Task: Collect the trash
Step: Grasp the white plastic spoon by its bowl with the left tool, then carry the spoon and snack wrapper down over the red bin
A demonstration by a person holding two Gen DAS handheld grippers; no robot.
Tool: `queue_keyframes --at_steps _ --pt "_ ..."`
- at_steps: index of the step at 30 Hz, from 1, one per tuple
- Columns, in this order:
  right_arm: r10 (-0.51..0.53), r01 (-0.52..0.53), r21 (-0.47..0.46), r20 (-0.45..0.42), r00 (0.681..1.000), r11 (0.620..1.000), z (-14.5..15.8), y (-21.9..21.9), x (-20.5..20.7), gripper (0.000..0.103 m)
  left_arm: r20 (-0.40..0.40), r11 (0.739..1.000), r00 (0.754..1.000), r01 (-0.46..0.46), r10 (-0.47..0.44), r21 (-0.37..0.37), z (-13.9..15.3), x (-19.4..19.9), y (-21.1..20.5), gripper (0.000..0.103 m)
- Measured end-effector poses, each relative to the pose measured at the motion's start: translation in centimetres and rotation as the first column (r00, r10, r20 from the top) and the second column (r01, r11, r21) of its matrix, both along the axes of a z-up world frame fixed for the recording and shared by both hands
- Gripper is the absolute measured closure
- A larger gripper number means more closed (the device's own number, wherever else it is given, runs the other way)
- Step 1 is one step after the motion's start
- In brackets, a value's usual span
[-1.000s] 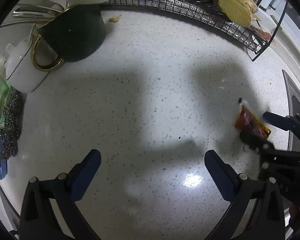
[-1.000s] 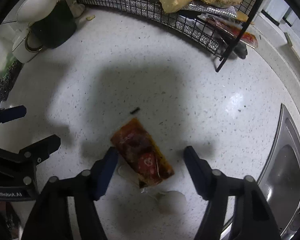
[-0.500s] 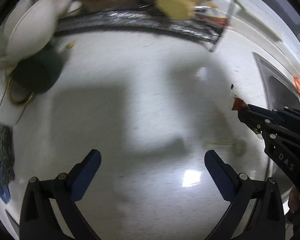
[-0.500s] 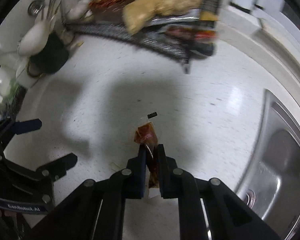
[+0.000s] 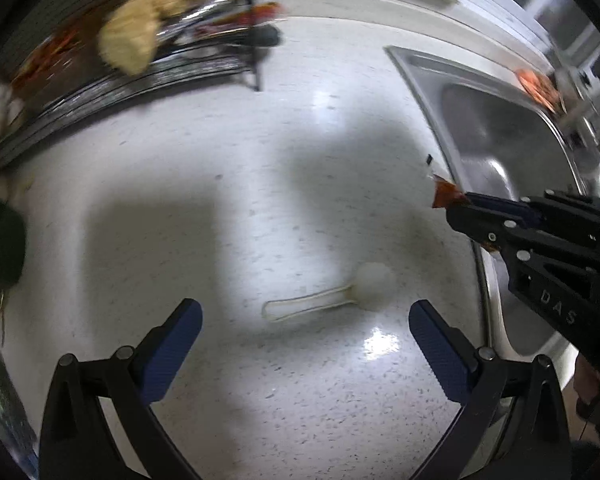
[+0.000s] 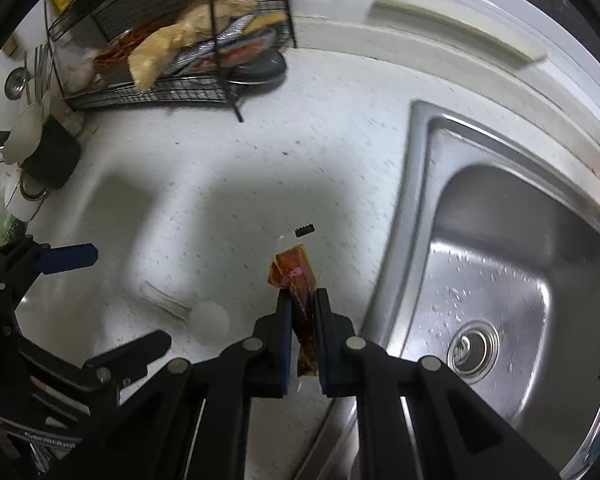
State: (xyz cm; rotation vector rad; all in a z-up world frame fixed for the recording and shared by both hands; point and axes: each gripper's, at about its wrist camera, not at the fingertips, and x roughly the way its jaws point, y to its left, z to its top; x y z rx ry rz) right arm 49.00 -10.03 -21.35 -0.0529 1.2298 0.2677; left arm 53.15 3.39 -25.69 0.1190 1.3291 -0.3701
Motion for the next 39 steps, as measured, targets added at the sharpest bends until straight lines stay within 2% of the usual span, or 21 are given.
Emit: queue_keyframes --at_steps 6,11,16,24,27,28,29,33,39 --pt "-0.019 0.019 -0.008 0.002 1.0 1.0 -1.2 0.5 -0.2 0.094 0.002 0.993 0.994 0.112 -0.112 0.045 -1.6 0.5 -1.3 0.0" --pt "-0.041 0.041 0.001 -0.004 0.999 0.999 -2.4 -0.2 0.0 0.094 -0.027 0.981 0.98 0.196 -0.196 0.012 -3.3 1.0 -1.6 0.0" --pt "-0.066 0.066 -0.001 -0.011 0.998 0.998 -2.8 -0.6 -0.2 0.094 0.017 0.96 0.961 0.274 -0.276 0.052 -4.1 1.7 -3.4 0.001" --pt "-0.11 0.11 0.008 0.003 0.994 0.994 -2.5 -1.5 -0.3 0.093 0.057 0.912 0.912 0.4 -0.406 0.089 -4.2 0.9 -6.4 0.024" --pt "-0.124 0.124 0.015 -0.003 0.992 0.992 -2.7 -2.0 -0.5 0.093 0.063 0.915 0.914 0.396 -0.402 0.08 -3.9 0.7 -6.8 0.045" --pt "-0.127 0.127 0.017 -0.005 0.992 0.992 -2.7 -2.2 -0.5 0.093 0.067 0.916 0.914 0.395 -0.4 0.075 -3.7 0.7 -7.0 0.067" --pt "-0.128 0.128 0.019 -0.005 0.992 0.992 -2.8 -2.2 -0.6 0.093 0.067 0.921 0.919 0.384 -0.388 0.063 -3.6 0.7 -7.2 0.075" --pt "-0.124 0.124 0.02 0.005 0.992 0.992 -2.5 -2.3 -0.9 0.093 0.061 0.936 0.935 0.346 -0.35 0.056 -3.4 0.3 -7.2 0.075" --pt "-0.125 0.124 0.026 0.024 0.992 0.992 -1.6 -2.7 -1.7 0.093 0.042 0.972 0.972 0.23 -0.232 0.048 -2.4 -0.1 -5.6 0.075"
